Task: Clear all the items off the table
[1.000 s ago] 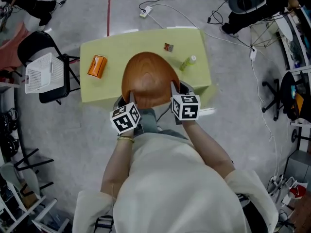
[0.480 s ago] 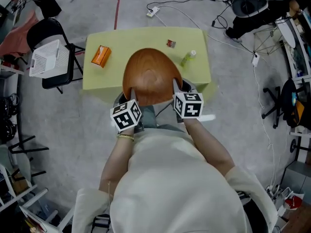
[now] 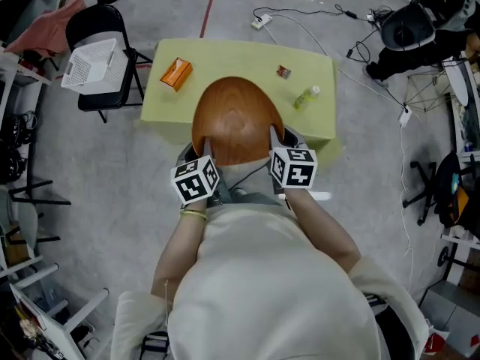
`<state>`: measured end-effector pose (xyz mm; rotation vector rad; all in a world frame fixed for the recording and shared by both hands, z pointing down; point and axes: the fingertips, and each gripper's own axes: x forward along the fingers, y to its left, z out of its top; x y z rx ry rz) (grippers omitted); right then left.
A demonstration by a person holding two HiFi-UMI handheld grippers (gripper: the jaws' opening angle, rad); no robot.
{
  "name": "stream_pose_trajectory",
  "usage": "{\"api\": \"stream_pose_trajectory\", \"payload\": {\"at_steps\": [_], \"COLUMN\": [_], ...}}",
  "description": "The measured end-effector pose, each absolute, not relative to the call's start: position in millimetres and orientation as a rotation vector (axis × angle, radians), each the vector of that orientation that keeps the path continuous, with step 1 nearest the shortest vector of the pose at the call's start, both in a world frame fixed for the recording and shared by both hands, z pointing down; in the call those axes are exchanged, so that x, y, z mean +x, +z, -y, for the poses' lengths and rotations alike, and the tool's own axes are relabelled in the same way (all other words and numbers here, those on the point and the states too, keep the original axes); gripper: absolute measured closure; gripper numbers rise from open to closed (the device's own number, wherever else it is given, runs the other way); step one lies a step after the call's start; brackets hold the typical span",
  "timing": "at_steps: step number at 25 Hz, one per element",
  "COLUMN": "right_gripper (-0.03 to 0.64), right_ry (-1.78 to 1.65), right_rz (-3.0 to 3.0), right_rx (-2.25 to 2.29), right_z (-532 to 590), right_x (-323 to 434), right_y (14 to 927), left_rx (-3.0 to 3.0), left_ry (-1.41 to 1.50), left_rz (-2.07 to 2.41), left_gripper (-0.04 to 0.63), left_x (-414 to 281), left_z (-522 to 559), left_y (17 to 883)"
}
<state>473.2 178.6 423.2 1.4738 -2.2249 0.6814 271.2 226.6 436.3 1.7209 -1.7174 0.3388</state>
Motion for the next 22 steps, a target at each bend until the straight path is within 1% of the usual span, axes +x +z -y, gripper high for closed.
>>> {"api": "stream_pose_trajectory", "payload": {"at_steps": [12,22], "right_gripper": [0.574,0.574], "right_ry": [0.616,0.613], "right_rz": [2.335,2.356], "right_rx": [1.282,1.225], "right_z": [-174,-156], "right_x": [372,285], "right_y": [412,406], "left_rx": [1.568,1.521], "left_ry": [0.255,0.232], "left_rz": [1.845,1.881], "left_gripper": [0.531,0.532], "left_x": [181,98], "left_z": [-255,-246], "left_y": [430,421]}}
